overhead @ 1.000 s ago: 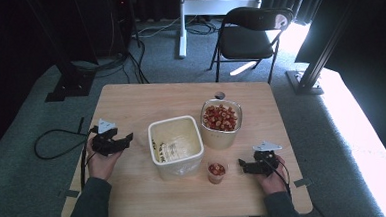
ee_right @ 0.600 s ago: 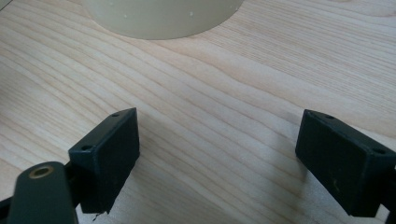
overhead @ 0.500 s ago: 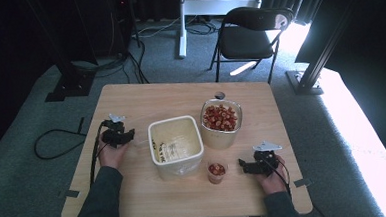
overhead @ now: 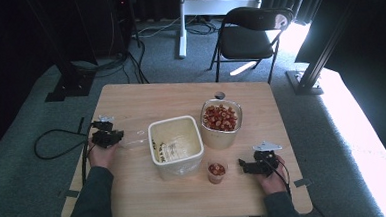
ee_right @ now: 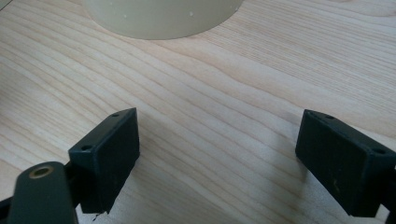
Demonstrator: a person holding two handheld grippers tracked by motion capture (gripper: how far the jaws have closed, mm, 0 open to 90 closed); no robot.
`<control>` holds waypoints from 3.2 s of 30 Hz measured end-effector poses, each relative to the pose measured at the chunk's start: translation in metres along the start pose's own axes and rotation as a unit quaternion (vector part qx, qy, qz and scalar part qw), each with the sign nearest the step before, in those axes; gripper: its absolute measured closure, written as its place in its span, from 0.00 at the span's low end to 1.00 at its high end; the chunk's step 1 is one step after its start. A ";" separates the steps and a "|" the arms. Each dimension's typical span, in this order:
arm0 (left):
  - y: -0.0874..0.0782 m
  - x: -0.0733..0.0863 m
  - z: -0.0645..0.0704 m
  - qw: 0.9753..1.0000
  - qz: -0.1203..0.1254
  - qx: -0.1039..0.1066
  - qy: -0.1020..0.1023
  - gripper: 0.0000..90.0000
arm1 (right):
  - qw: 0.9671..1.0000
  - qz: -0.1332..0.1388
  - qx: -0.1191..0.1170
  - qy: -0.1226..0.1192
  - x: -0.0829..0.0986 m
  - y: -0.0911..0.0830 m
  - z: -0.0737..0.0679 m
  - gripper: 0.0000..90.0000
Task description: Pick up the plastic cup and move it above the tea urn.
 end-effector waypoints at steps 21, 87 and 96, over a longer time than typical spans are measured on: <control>-0.056 -0.031 -0.047 0.995 0.081 -0.004 -0.061 0.97 | 1.000 0.000 0.000 0.000 0.000 0.000 0.000 0.15; -0.110 -0.114 0.123 0.964 0.113 0.222 0.092 0.55 | 1.000 0.001 0.002 0.001 -0.001 0.001 0.000 0.14; -0.097 -0.110 0.124 0.971 0.091 0.195 0.107 0.85 | 1.000 0.001 0.002 0.001 -0.001 0.001 0.000 0.14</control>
Point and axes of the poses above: each handheld gripper's, and its own axes: y roughly forward along the jaws, x roughly out of its underside, z roughly to its right, the point moved 6 cm from there along y, roughly forward along the jaws, and after that the axes turned 11 degrees about z, right-handed, at the moved point
